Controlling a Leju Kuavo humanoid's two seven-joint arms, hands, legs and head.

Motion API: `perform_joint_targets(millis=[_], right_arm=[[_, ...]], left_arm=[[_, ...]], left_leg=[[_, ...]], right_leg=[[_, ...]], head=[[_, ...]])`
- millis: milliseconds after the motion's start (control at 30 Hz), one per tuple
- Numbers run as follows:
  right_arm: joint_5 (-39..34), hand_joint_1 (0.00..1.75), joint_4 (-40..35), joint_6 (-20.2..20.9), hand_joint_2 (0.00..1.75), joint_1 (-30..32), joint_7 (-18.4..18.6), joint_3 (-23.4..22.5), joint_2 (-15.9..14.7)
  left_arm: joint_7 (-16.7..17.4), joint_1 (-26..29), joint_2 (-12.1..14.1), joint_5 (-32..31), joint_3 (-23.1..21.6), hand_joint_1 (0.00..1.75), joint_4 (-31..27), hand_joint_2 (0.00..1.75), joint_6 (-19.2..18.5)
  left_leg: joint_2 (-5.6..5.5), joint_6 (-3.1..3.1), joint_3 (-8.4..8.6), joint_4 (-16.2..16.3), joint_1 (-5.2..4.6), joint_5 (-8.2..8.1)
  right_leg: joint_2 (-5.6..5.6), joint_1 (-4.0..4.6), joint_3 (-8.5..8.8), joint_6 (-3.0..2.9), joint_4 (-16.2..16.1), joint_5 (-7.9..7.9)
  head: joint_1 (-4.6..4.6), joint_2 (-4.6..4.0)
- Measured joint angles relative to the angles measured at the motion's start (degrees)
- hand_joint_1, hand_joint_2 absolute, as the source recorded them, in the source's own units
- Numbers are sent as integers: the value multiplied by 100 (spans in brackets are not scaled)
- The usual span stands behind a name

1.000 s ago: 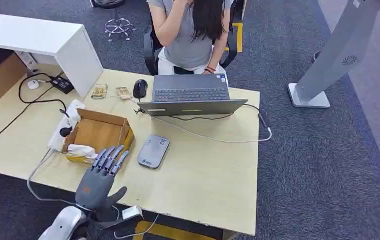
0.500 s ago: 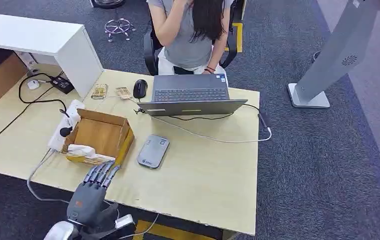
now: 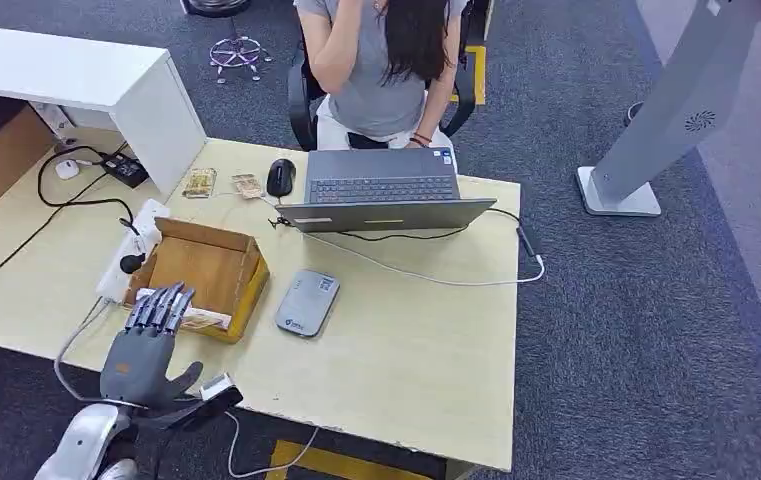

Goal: Pass the card to the sensor for recognition and then transmit it.

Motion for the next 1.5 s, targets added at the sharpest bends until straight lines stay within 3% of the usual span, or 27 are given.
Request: perform_joint_targets(millis=[600,1367,1400,1500], right_arm=[[90,0,0,7,0,-59,18,0,2],[133,0,0,57,0,-81,59,0,2],[135,0,0,57,0,-82,59,0,2],[135,0,0,59,0,-84,61,0,2]], left_arm=[[-105,-469,-162,-122,157,0,347,175,-247],[-105,-518,-203,-184,157,0,542,175,-295],[-105,-518,-206,-186,157,175,542,175,-295],[-105,-519,-210,-186,157,175,544,175,-297]], left_leg=[[0,0,1,0,0,0],[1,0,1,0,0,0],[1,0,1,0,0,0],[1,0,1,0,0,0]], right_leg=[[1,0,-1,0,0,0],[2,0,-1,0,0,0],[2,0,-1,0,0,0],[2,0,-1,0,0,0]], head=[[0,0],[0,0],[2,0],[0,0]])
